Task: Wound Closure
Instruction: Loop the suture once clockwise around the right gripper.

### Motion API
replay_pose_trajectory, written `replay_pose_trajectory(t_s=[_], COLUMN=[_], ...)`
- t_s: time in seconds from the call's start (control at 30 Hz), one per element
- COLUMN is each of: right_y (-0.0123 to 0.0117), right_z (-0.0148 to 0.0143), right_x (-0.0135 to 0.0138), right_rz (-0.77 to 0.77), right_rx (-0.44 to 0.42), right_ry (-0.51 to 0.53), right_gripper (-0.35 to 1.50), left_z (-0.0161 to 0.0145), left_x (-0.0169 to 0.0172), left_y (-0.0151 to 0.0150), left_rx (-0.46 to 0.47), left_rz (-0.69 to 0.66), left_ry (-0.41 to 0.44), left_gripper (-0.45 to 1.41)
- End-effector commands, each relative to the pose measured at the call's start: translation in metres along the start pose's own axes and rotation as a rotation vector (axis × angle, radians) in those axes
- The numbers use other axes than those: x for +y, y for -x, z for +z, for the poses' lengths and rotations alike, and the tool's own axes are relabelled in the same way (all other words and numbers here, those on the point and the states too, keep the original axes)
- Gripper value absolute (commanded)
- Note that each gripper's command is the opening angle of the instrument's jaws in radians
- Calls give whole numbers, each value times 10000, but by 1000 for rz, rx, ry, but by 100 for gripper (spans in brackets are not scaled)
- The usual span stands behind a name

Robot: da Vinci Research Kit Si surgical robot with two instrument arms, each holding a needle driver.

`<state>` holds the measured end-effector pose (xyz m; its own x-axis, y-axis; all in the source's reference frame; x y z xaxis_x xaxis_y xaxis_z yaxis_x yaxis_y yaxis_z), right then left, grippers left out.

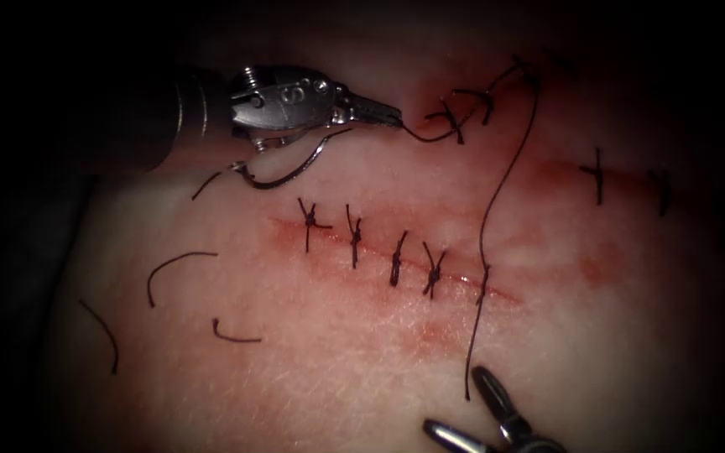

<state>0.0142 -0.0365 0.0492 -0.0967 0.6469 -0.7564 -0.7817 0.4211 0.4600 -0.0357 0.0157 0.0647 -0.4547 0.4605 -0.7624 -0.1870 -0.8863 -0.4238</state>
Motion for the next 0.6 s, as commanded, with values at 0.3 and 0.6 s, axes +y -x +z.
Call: replay_pose_trajectory(t_s=[0.3, 0.6], right_y=[-54, -91], right_z=[41, 85], right_x=[24, 68], right_rz=[-155, -303], right_rx=[-26, -27], right_ry=[-42, -132], right_gripper=[78, -35], left_z=[-10, -2], left_x=[48, 87], left_y=[-17, -4], left_rx=[5, 31], left_rz=[38, 77], left_ry=[9, 19], left_gripper=[-45, -45])
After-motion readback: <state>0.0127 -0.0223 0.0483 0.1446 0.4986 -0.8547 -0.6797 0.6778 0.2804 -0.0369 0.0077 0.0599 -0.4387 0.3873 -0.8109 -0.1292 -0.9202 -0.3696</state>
